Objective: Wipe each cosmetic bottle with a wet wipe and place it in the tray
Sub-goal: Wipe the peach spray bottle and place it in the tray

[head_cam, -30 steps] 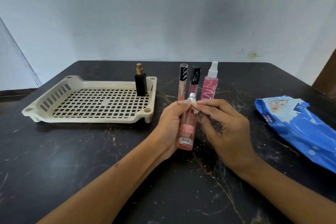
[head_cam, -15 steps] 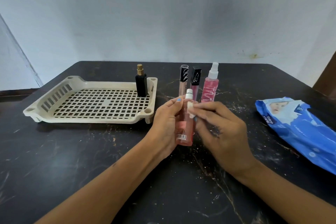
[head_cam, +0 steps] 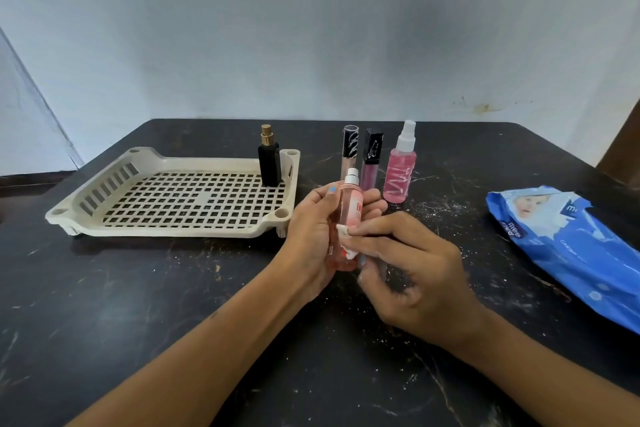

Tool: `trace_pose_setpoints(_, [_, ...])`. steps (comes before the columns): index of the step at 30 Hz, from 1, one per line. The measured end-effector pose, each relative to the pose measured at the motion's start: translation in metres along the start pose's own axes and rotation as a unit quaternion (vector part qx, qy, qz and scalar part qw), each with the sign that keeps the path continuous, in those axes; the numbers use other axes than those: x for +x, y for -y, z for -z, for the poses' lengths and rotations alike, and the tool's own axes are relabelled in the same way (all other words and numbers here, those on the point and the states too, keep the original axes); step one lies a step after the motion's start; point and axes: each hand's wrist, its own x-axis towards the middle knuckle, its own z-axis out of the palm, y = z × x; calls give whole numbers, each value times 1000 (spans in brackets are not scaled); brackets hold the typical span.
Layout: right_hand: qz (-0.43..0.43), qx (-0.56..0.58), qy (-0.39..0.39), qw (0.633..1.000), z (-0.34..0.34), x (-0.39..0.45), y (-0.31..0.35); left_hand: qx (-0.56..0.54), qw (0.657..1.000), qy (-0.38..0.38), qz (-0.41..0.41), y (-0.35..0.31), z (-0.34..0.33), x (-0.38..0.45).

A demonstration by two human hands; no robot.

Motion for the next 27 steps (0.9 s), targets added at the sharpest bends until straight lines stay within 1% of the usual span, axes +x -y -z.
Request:
trace_pose_setpoints(3, [-38,-8,-18,999,-2,0,-5,41,998,31,32,-2,-1,-5])
trace_pose_setpoints(6, [-104,1,-49,993,0,3,-10,60,998,35,11,4,-5,-8])
trace_pose_setpoints(9, [-129,-1,-60,990,0,5,-11,48,998,26,18,7,-11,-11])
trace_pose_setpoints(12, [-123,-1,-47,991,-1,4,-10,31,999,-6,35,7,-11,-10])
trace_pose_setpoints(14, [-94,10,-39,995,0,3,-6,7,998,-23,53,5,-9,-9])
trace_pose_setpoints(17, [-41,15,-24,999,0,1,0,13,997,-9,73,1,-4,-7])
trace_pose_setpoints(19, [-34,8,-26,999,0,1,0,25,997,6,75,0,-1,-6])
trace_pose_setpoints(21, [-60,-1,-38,997,-1,2,-3,36,997,21,70,0,-1,-6])
trace_pose_setpoints(24, [-124,-1,-55,991,0,3,-9,65,995,32,67,4,-3,-6])
trace_pose_setpoints(27, [-161,5,-62,985,0,4,-11,65,995,26,72,6,-7,-6])
